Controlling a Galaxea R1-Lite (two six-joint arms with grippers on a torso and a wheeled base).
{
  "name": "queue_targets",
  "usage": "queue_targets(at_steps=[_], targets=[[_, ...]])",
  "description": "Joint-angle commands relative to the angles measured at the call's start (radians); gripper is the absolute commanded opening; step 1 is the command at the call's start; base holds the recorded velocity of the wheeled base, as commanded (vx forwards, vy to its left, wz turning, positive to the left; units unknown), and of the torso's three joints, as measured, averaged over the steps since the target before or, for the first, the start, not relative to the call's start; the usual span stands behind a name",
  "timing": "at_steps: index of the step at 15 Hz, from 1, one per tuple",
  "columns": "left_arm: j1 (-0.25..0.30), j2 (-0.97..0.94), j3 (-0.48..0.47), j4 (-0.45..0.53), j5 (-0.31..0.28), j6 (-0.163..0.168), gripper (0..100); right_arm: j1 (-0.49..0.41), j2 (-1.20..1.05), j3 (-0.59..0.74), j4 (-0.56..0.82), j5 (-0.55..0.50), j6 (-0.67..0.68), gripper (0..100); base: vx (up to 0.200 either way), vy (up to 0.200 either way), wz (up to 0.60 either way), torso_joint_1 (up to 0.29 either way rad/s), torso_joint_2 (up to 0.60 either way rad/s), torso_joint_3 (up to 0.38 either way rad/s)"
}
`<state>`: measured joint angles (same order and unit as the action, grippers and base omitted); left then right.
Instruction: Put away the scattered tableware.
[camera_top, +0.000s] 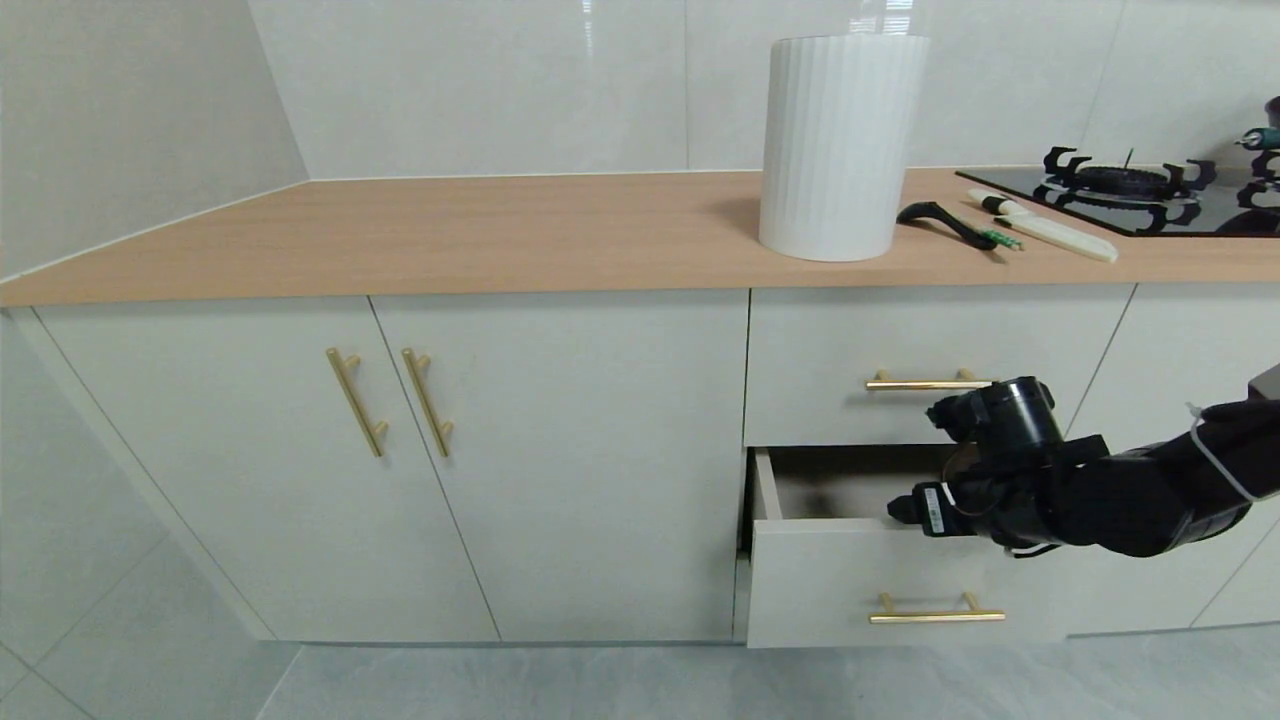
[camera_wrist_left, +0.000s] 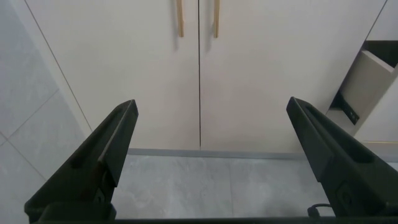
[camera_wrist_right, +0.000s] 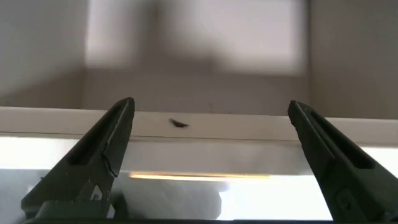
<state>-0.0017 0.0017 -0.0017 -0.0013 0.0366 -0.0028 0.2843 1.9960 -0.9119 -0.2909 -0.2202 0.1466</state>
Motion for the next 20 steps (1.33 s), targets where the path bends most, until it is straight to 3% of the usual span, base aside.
queue_targets(at_steps=[1, 6, 18, 20], targets=[[0.0, 0.0, 0.0, 0.0, 0.0, 0.0, 100, 0.001, -0.048, -0.002, 0.07, 0.022, -0.019, 100, 0.0, 0.0, 0.0, 0.0, 0.0, 0.0], [0.0, 0.0, 0.0, 0.0, 0.0, 0.0, 100, 0.016, -0.075, -0.065, 0.384, 0.032, -0.051, 100, 0.0, 0.0, 0.0, 0.0, 0.0, 0.0], [0.0, 0.0, 0.0, 0.0, 0.0, 0.0, 100, 0.107, -0.08, -0.061, 0.771, 0.036, -0.127, 100, 0.0, 0.0, 0.0, 0.0, 0.0, 0.0], [0.0, 0.0, 0.0, 0.0, 0.0, 0.0, 100, 0.122, -0.091, -0.061, 0.911, 0.035, -0.134, 100, 0.0, 0.0, 0.0, 0.0, 0.0, 0.0]])
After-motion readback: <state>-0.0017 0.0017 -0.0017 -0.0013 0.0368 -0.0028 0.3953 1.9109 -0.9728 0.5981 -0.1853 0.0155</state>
